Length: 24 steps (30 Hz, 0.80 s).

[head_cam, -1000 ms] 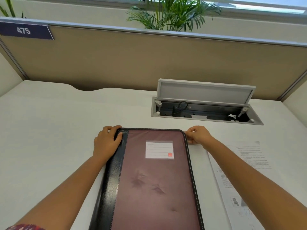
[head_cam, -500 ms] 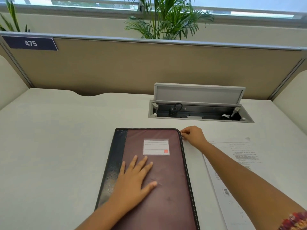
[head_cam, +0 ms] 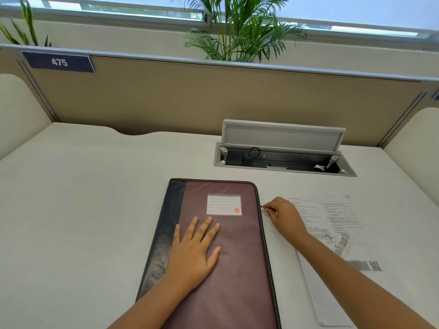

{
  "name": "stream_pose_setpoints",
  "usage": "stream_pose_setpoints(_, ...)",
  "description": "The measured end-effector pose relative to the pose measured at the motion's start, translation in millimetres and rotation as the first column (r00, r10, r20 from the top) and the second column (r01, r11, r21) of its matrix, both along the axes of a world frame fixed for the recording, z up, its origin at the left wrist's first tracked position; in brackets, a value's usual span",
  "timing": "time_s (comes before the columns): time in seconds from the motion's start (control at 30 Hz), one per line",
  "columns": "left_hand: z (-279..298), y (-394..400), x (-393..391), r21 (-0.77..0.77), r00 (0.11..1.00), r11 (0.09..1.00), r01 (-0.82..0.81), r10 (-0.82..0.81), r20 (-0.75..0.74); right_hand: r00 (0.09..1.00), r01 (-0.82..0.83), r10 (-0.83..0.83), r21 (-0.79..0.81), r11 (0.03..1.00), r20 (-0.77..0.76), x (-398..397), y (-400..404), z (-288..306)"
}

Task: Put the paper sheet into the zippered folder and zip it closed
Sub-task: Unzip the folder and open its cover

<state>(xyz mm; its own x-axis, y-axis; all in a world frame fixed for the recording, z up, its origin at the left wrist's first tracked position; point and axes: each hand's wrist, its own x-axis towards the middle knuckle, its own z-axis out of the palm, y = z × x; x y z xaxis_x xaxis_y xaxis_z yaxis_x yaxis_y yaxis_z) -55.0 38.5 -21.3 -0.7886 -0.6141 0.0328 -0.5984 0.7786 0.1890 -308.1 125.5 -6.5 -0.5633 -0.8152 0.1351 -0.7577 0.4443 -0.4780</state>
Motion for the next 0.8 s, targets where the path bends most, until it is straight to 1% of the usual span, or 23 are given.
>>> stream_pose_setpoints(0.1, -5, -1, 0, 0.01, 0.999, 1.0, -0.004, 0.004, -0.033, 1.0, 0.014, -0.014, -0.007, 1.0, -0.009, 16, 12, -1)
stream_pose_setpoints(0.33, -9, -2, -1, 0.005, 0.999, 1.0, -0.013, 0.013, -0.052, 0.998, 0.057, -0.056, -0.059, 0.997, 0.006, 51, 45, -5)
stream_pose_setpoints(0.5, -10, -2, -7, 0.013, 0.997, 0.999, -0.05, 0.05, -0.06, 0.99, 0.122, -0.114, -0.107, 0.987, 0.081, 75, 71, -8)
stream_pose_setpoints(0.63, -11, -4, -11, 0.0, 0.998, 0.999, -0.036, 0.036, -0.049, 0.98, 0.161, -0.144, -0.117, 0.98, 0.14, 91, 93, -10)
stream_pose_setpoints(0.8, -12, -10, -20, -0.018, 0.998, 1.0, -0.016, 0.015, -0.062, 0.973, 0.176, -0.153, -0.125, 0.976, 0.172, 105, 116, -12)
